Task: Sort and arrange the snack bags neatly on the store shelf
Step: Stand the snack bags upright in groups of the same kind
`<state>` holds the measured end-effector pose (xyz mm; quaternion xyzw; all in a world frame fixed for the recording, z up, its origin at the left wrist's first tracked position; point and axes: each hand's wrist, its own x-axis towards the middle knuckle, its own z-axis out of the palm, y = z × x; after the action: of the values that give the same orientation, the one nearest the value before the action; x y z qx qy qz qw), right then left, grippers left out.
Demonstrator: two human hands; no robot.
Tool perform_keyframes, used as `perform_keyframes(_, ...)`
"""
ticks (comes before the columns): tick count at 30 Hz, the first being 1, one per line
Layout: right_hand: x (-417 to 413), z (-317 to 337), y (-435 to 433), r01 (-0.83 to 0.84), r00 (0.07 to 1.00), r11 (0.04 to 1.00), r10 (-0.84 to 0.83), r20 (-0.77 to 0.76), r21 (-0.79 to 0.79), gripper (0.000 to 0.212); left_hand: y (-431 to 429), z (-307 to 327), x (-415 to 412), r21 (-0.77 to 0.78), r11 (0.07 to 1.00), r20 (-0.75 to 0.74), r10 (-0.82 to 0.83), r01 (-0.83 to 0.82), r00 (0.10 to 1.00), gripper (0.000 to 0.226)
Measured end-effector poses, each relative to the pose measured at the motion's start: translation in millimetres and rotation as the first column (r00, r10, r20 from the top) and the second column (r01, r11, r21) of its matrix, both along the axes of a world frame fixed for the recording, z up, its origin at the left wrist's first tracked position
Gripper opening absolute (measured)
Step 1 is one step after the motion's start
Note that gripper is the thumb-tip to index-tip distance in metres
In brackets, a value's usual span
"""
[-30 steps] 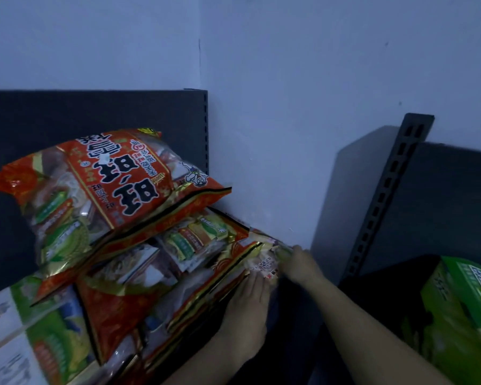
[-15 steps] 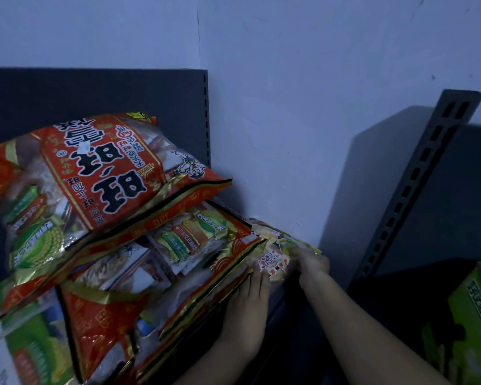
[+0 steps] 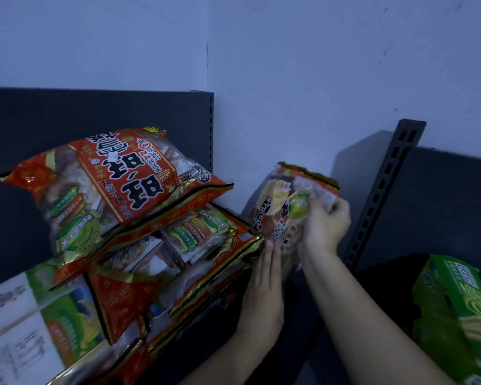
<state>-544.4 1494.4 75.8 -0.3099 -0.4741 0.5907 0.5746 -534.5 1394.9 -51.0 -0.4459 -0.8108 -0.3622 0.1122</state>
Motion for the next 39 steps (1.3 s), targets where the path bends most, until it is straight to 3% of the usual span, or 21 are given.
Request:
perform_keyframes(2, 22.4, 26.4, -12.8, 0.027, 0.996, 0.993, -0.017, -0.084, 0.117, 0.027, -0.9, 24.9, 18.6, 0.141, 0.989, 0.155, -0.055, 0.033, 0.986, 0.105)
perform_keyframes(4, 45.9, 52.7, -26.4, 0.033, 0.984, 0.980, 0.002, -0.178, 0.195, 0.025, -2.2, 49.5, 36.1, 0.334, 0.941, 0.375, -0.083, -0.051, 0.923, 0.092)
perform_keyframes(7, 81.9, 87.9, -45.7, 0.075, 0.935, 0.961, 0.025, -0.353, 0.266, 0.020, -8.0, 85.0, 51.9, 0.536, 0.834, 0.654, -0.309, -0.135, 0.690, 0.073)
perform_keyframes(9, 103.5, 109.2, -56.0, 0.045, 0.874, 0.965, 0.086, -0.479, 0.257, 0.021, -16.3, 103.6, 57.5, 0.623, 0.768, 0.705, -0.469, -0.149, 0.532, 0.060)
perform_keyframes(11, 120.2, 126.5, -65.4, -0.016, 0.848, 0.958, 0.165, -0.504, 0.286, 0.027, -34.7, 120.5, 59.4, 0.686, 0.711, 0.666, -0.527, -0.155, 0.527, 0.059)
perform_keyframes(14, 134.8, 143.4, -78.8, -0.077, 0.903, 0.917, 0.231, -0.363, 0.390, 0.050, -83.7, 148.0, 57.8, 0.752, 0.645, 0.547, -0.492, -0.139, 0.677, 0.072)
perform_keyframes(17, 136.2, 147.2, -94.5, -0.328, 0.892, 0.812, 0.435, -0.125, 0.483, 0.034, -153.8, 171.8, 46.2, 0.752, 0.651, 0.438, -0.377, -0.103, 0.816, 0.087)
perform_keyframes(20, 126.0, 134.7, -121.4, -0.669, 0.689, 0.598, 0.722, 0.065, 0.441, 0.040, -236.6, 182.0, 33.9, 0.699, 0.698, 0.375, -0.169, -0.159, 0.911, 0.101)
perform_keyframes(22, 111.2, 121.5, -148.3, -0.798, 0.566, 0.470, 0.799, 0.203, 0.377, 0.064, -289.4, 182.9, 32.3, 0.658, 0.719, 0.369, -0.049, -0.223, 0.928, 0.107)
perform_keyframes(24, 93.8, 108.6, -180.9, -0.880, 0.446, 0.334, 0.827, 0.343, 0.338, 0.073, -338.4, 180.2, 33.6, 0.641, 0.722, 0.341, 0.038, -0.261, 0.939, 0.093)
perform_keyframes(26, 78.1, 98.3, -216.4, -0.925, 0.346, 0.211, 0.811, 0.472, 0.316, 0.068, -385.5, 174.5, 42.9, 0.640, 0.694, 0.339, 0.128, -0.328, 0.932, 0.077)
perform_keyframes(30, 60.0, 72.5, -296.3, -0.953, 0.223, -0.012, 0.651, 0.726, 0.304, 0.057, -470.6, 149.8, 67.7, 0.568, 0.651, 0.370, 0.344, -0.504, 0.863, 0.080)
perform_keyframes(36, 46.3, -4.9, -406.8, -0.945, -0.008, -0.263, 0.613, 0.790, 0.195, 0.069, -571.0, 78.0, 115.1, 0.426, 0.556, 0.500, 0.512, -0.714, 0.698, 0.091)
perform_keyframes(39, 45.1, -51.0, -441.4, -0.942, -0.076, -0.316, 0.523, 0.849, 0.111, 0.074, -590.1, 34.3, 129.4, 0.352, 0.533, 0.562, 0.537, -0.770, 0.629, 0.088)
